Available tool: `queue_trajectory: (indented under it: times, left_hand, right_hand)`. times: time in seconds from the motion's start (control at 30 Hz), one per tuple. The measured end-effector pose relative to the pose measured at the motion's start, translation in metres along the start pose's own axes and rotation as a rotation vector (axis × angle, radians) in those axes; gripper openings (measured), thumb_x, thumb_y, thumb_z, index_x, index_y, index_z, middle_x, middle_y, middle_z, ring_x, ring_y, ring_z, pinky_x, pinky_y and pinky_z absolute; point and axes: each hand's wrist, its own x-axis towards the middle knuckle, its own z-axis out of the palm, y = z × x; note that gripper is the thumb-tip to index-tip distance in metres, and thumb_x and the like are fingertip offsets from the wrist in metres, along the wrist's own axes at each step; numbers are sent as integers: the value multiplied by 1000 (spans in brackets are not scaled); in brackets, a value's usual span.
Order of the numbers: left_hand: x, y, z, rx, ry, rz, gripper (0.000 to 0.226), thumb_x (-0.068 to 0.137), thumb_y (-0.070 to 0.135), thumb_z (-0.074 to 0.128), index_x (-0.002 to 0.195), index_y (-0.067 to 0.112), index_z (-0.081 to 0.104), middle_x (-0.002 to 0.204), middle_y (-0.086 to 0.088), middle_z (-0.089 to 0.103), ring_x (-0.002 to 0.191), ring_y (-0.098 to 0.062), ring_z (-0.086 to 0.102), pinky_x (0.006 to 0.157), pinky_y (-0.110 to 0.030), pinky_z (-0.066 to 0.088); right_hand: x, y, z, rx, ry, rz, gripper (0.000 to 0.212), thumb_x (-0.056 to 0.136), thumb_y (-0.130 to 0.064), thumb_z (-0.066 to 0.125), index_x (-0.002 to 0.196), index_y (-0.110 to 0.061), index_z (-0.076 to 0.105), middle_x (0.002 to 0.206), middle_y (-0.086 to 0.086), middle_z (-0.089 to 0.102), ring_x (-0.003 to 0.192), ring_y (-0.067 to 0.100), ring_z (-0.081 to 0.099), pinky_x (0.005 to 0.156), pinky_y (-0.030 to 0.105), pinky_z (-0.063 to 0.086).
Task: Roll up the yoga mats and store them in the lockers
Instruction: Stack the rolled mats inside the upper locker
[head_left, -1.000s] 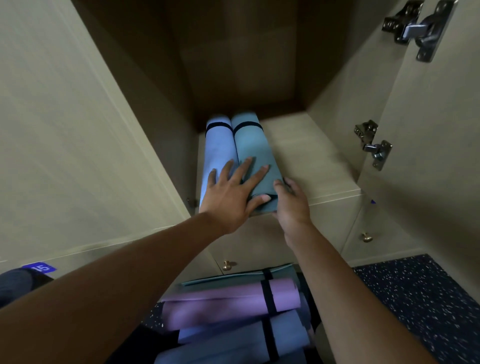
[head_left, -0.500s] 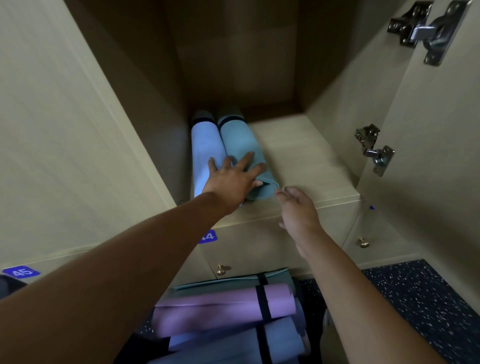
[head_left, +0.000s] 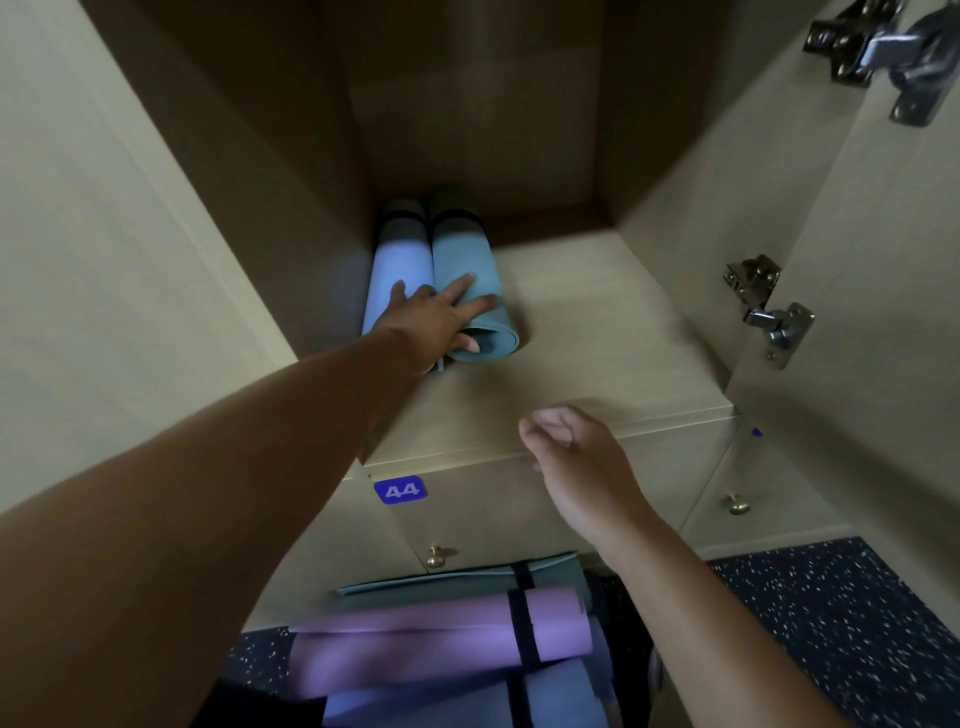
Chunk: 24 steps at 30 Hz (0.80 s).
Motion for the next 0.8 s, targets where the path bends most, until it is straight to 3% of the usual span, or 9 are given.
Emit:
queue_trajectory:
  times: [0.13, 0.27, 0.4, 0.47, 0.63, 0.8]
  left_hand:
    - [14, -14, 7, 26, 54, 11, 74, 104, 43, 50, 160, 47, 2, 171, -6, -1, 142, -41, 34, 116, -59, 25]
    - [31, -21, 14, 127, 138, -7, 82, 98, 58, 52, 159, 47, -2, 161, -15, 19, 126, -42, 47, 103, -54, 41]
    - [37, -20, 22, 180, 189, -26, 93, 94, 66, 51, 159, 45, -12, 156, -16, 25, 121, -41, 49, 99, -52, 41]
    - [35, -20, 22, 157, 227, -59, 94, 91, 69, 49, 160, 41, -9, 159, -16, 23, 123, -42, 48, 101, -51, 40]
    - [13, -15, 9, 157, 381, -14, 93, 86, 75, 44, 162, 27, 21, 159, -20, 32, 130, -45, 45, 106, -53, 37]
    - [-40, 16, 7, -31, 533, 258, 76, 96, 68, 37, 139, 9, 54, 138, -23, 53, 120, -44, 55, 96, -53, 51]
  right_hand:
    - [-2, 4, -1, -28, -9, -28, 31, 102, -40, 57, 124, -21, 67, 117, -9, 70, 105, 13, 68, 93, 27, 51]
    - [-3, 11, -2, -25, -5, -27, 27, 102, -38, 56, 119, -20, 68, 112, -10, 71, 98, 9, 69, 77, 16, 47]
    - [-3, 14, -4, -41, -15, -21, 26, 103, -39, 54, 118, -22, 67, 108, -13, 71, 94, 5, 68, 68, 6, 43]
    - [-4, 15, -6, -47, -22, -19, 27, 103, -39, 54, 118, -21, 68, 108, -12, 71, 94, 6, 69, 69, 8, 44]
    - [-3, 15, -9, -99, -31, -6, 26, 103, -39, 55, 115, -20, 69, 109, -8, 73, 94, 11, 70, 68, 11, 42]
    - [-6, 18, -22, -229, -59, 18, 23, 102, -42, 57, 111, -23, 66, 113, -4, 70, 97, 18, 69, 77, 24, 46]
